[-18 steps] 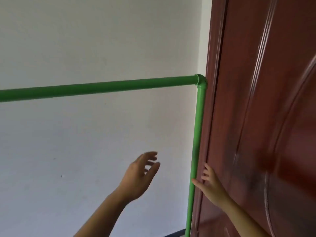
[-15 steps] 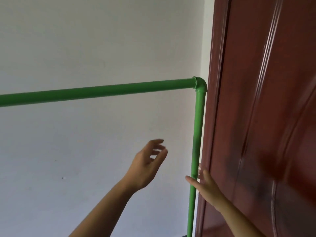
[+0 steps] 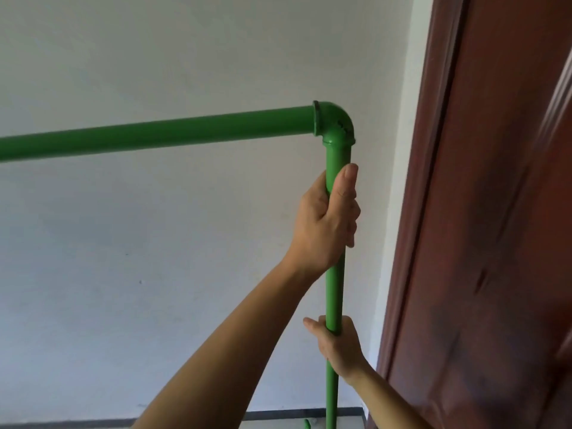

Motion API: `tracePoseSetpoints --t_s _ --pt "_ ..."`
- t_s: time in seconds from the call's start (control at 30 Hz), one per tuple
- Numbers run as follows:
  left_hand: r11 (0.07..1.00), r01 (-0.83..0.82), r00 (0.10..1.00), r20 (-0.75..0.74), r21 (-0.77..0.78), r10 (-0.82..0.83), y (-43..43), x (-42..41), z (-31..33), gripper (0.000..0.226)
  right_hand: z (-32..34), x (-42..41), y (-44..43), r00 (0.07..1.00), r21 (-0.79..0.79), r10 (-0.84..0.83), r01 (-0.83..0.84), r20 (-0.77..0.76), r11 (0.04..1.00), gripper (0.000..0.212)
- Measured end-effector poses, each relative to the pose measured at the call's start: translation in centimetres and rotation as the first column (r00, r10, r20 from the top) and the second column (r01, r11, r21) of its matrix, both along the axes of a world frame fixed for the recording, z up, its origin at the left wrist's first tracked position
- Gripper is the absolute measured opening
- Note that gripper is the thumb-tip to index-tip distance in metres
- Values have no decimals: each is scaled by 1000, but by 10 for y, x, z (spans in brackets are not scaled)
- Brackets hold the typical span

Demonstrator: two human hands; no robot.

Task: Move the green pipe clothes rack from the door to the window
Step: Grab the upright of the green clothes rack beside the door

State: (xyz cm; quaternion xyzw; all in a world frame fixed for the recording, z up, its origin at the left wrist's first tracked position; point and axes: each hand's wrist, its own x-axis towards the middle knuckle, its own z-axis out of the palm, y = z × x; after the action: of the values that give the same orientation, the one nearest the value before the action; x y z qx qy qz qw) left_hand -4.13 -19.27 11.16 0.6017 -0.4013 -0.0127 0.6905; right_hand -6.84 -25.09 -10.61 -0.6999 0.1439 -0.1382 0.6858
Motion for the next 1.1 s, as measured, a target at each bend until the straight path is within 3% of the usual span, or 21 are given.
tracePoseSetpoints --t_s 0.2,0.6,1.1 --pt "976 -177 984 8 -125 179 51 0 32 43 20 19 53 987 -12 135 -135 85 991 46" --pt "866 -487 873 -34 -110 487 228 6 42 47 35 32 233 932 -45 348 -345 105 937 37" --pt "791 -611 792 -34 -38 610 430 39 3 51 8 68 429 854 -113 516 -507 75 855 55"
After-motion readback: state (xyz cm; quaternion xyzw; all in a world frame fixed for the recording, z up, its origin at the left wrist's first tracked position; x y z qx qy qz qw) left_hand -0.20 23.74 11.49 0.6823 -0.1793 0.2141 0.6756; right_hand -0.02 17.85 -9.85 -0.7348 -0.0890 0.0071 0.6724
